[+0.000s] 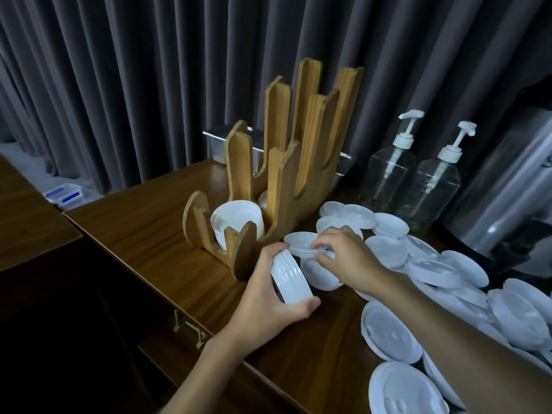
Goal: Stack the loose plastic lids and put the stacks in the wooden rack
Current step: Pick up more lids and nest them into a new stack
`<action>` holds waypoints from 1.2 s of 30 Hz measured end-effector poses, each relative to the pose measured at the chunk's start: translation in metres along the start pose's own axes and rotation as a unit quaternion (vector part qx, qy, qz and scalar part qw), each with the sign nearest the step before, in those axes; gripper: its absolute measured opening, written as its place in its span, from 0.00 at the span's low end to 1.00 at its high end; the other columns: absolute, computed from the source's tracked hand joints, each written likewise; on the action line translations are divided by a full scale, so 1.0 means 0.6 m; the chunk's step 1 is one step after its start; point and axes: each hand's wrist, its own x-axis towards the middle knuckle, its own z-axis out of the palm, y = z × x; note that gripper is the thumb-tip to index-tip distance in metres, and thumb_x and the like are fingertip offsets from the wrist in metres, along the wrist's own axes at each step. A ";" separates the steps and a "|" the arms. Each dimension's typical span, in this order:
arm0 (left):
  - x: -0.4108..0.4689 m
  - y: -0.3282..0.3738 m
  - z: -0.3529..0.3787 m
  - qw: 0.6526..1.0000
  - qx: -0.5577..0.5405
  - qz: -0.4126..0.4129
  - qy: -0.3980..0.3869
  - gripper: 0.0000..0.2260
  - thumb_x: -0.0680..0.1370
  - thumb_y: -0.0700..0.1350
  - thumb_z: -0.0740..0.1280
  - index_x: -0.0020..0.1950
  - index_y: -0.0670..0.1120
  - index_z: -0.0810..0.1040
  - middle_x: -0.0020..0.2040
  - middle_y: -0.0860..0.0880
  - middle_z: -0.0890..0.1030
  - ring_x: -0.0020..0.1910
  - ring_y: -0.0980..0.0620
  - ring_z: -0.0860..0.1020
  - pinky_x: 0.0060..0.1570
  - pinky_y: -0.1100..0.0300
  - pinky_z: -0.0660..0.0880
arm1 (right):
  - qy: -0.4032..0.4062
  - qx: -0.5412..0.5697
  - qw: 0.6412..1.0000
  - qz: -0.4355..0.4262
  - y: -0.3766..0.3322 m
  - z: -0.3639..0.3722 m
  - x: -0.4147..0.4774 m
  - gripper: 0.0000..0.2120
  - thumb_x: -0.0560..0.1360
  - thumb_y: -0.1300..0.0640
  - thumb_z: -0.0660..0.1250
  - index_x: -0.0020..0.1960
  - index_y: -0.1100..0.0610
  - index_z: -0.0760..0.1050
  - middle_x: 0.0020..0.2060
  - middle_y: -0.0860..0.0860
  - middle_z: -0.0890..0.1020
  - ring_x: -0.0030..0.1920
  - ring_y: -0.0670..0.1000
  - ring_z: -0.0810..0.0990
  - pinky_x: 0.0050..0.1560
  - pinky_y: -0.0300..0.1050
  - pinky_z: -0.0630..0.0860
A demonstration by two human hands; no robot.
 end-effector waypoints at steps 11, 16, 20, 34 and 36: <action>0.001 -0.003 -0.001 1.000 -0.012 -0.006 0.001 0.40 0.64 0.64 0.79 0.68 0.67 0.60 0.60 0.67 0.69 0.63 0.63 0.71 0.63 0.56 0.76 | 0.028 0.082 0.996 -0.001 -0.003 -0.019 -0.026 0.03 0.78 0.58 0.69 0.47 0.52 0.81 0.48 0.45 0.80 0.52 0.46 0.75 0.52 0.46 0.76; 0.000 -0.005 0.001 1.000 -0.012 -0.009 0.002 0.41 0.63 0.66 0.79 0.68 0.69 0.58 0.62 0.68 0.68 0.65 0.62 0.69 0.66 0.57 0.76 | 0.067 0.221 0.973 0.008 -0.020 -0.041 -0.072 0.09 0.78 0.57 0.71 0.43 0.44 0.79 0.61 0.38 0.75 0.63 0.39 0.73 0.59 0.31 0.67; 0.000 -0.003 0.000 0.999 -0.034 0.004 0.002 0.41 0.64 0.64 0.79 0.68 0.69 0.58 0.61 0.69 0.68 0.65 0.65 0.70 0.63 0.64 0.76 | -0.033 0.388 0.919 0.058 -0.037 -0.056 -0.110 0.09 0.78 0.58 0.70 0.44 0.45 0.81 0.70 0.40 0.73 0.66 0.36 0.73 0.59 0.33 0.71; -0.003 0.005 -0.002 0.998 -0.061 0.033 -0.006 0.40 0.66 0.59 0.81 0.69 0.62 0.60 0.58 0.65 0.71 0.63 0.60 0.73 0.53 0.66 0.78 | -0.109 0.476 0.870 0.074 -0.072 -0.039 -0.134 0.05 0.78 0.61 0.70 0.44 0.54 0.81 0.56 0.61 0.82 0.63 0.50 0.80 0.67 0.53 0.76; -0.003 0.005 -0.002 0.997 -0.069 0.033 -0.008 0.39 0.66 0.58 0.81 0.69 0.61 0.61 0.57 0.64 0.72 0.62 0.58 0.74 0.52 0.65 0.78 | -0.111 0.491 0.861 0.075 -0.070 -0.038 -0.133 0.06 0.75 0.57 0.71 0.52 0.56 0.80 0.54 0.61 0.82 0.60 0.55 0.82 0.62 0.50 0.79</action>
